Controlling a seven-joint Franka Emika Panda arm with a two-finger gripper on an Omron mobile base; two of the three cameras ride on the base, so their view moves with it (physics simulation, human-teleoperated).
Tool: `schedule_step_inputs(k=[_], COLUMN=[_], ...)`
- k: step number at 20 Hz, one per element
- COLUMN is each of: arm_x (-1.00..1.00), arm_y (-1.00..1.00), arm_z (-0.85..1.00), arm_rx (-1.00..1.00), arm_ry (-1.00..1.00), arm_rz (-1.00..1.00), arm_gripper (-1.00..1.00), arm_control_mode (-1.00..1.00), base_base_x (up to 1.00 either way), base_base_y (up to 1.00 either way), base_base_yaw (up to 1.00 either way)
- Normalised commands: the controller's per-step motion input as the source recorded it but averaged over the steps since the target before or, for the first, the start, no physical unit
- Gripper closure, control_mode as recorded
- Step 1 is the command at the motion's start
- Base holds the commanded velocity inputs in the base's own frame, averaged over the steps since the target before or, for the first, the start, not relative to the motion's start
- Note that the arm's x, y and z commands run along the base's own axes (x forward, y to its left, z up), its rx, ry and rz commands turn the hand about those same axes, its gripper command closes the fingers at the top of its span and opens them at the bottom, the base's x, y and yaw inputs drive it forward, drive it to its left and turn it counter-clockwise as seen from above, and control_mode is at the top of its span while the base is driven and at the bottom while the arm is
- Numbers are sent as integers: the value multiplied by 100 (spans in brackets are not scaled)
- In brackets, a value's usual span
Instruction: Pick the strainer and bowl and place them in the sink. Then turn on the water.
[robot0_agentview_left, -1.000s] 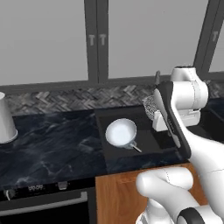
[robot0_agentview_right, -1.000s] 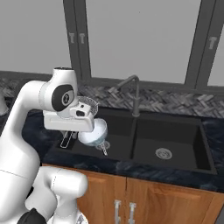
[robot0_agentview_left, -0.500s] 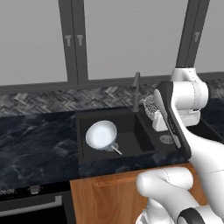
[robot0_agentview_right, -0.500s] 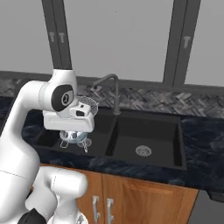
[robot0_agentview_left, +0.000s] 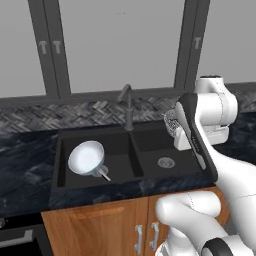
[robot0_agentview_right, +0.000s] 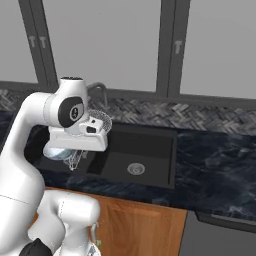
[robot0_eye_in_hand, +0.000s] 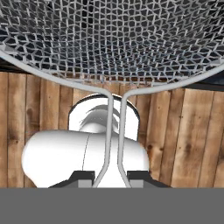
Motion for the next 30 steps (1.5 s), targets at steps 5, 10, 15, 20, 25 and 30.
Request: schedule_step_inputs(k=[5,10,15,20,25,30], arm_x=[0,0,0,0,0,0], arm_y=[0,0,0,0,0,0], arm_z=[0,0,0,0,0,0], arm_rx=[0,0,0,0,0,0], arm_ry=[0,0,0,0,0,0], arm_rz=[0,0,0,0,0,0], arm_gripper=[100,100,100,100,100,100], arm_control_mode=[100,100,100,100,100,100], base_base_x=[8,30,42,41,40,9], base_base_y=[-39,-16,-12,-17,-10,0], base_base_yaw=[0,-3,-8,-5,0,0])
